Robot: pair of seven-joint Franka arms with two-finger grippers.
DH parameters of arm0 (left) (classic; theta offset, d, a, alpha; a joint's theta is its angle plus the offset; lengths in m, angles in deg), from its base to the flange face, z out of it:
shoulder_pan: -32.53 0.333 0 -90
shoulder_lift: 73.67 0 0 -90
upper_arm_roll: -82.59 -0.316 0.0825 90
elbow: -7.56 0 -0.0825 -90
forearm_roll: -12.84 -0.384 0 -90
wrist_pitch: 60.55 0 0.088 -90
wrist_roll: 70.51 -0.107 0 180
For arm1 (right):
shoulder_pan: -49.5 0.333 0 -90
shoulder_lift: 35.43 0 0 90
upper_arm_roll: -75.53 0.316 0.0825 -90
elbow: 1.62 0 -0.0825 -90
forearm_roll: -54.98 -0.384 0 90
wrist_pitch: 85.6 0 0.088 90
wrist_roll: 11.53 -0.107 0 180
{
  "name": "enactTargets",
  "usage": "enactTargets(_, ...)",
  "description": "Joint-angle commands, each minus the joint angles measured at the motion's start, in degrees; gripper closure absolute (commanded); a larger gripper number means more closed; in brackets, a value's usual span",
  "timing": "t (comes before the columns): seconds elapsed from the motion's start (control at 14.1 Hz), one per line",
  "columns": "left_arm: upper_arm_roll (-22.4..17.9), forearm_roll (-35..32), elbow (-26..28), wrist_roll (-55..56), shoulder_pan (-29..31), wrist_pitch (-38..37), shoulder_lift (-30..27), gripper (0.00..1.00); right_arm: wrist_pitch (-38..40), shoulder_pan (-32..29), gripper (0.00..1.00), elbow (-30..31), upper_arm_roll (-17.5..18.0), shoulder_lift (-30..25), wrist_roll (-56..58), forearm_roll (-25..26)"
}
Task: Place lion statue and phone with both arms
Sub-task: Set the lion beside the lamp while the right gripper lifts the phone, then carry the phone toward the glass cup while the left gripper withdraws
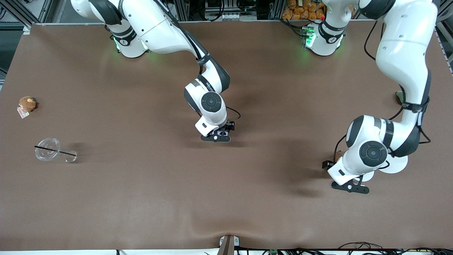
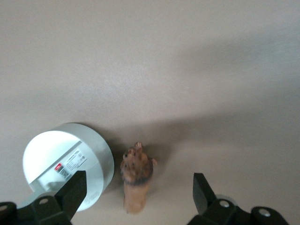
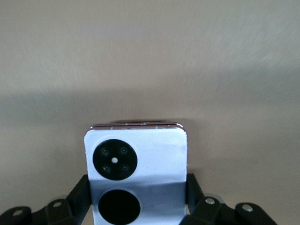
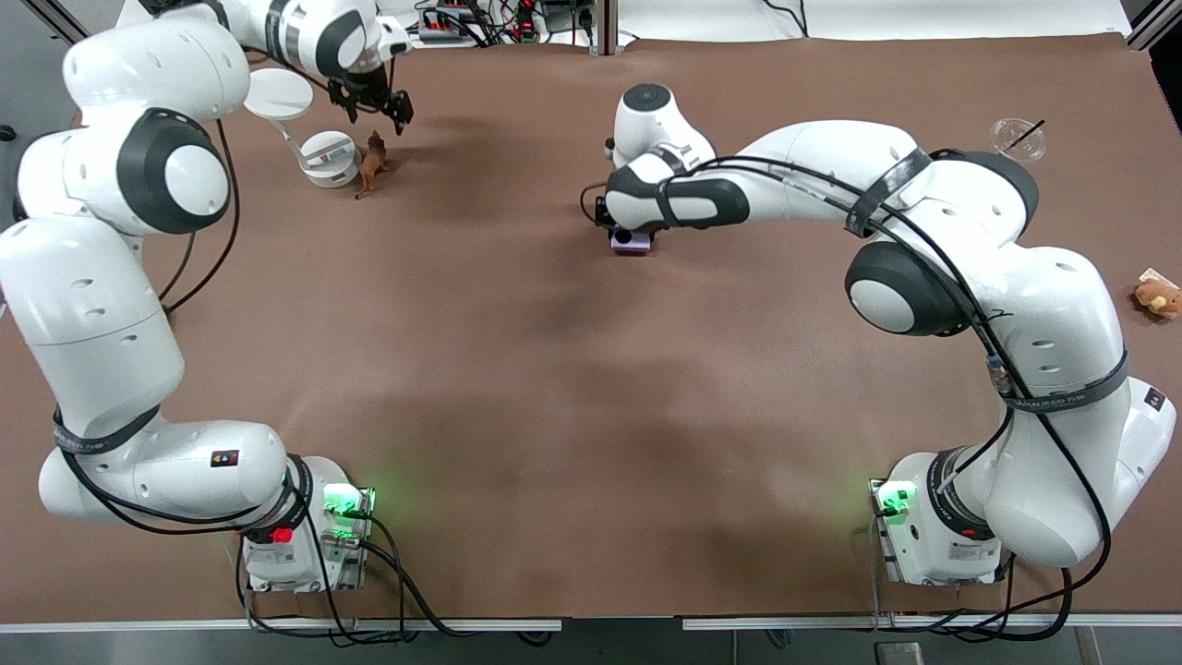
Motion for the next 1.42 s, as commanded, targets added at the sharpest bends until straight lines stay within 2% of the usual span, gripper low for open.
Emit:
enactTargets(0.0, 1.95, -0.2, 1.16, -0.39, 0.45, -5.3, -6.65, 0.0, 9.85, -3.77, 1.0, -5.98, 0.53, -0.7, -1.21, -0.2)
enactTargets(0.14, 2.4, 1.02, 1.16, -0.39, 0.36, -7.77, -10.43, 0.0, 15.06, -6.76, 1.0, -7.76, 0.44, -1.4, -1.12, -0.29)
enactTargets(0.36, 2.31, 6.8, 1.08, -0.39, 0.71, -11.72, -16.32, 0.0, 19.9, -11.68, 1.0, -7.85, 0.53, -4.65, -0.86, -0.38)
enactTargets(0.64, 1.96, 10.77, 0.81, -0.22, 1.41, -18.49, -22.57, 0.0, 26.15, -16.17, 1.0, -7.5, 0.53, -8.34, 3.61, -0.38)
enactTargets(0.85, 1.78, 13.68, 0.81, 0.04, 1.42, -22.01, -26.35, 0.0, 27.29, -18.36, 1.0, -7.15, 0.44, -9.14, 3.71, -0.29)
enactTargets(1.07, 1.78, 15.08, 0.81, 0.22, 1.42, -25.43, -29.6, 0.0, 30.81, -23.71, 1.0, -5.23, 0.44, -11.23, 4.58, -0.29)
enactTargets(1.35, 1.78, 16.58, 0.81, 0.22, 1.42, -28.95, -32.33, 0.0, 27.85, -30.13, 1.0, -2.24, 0.44, -11.95, 13.97, -0.29)
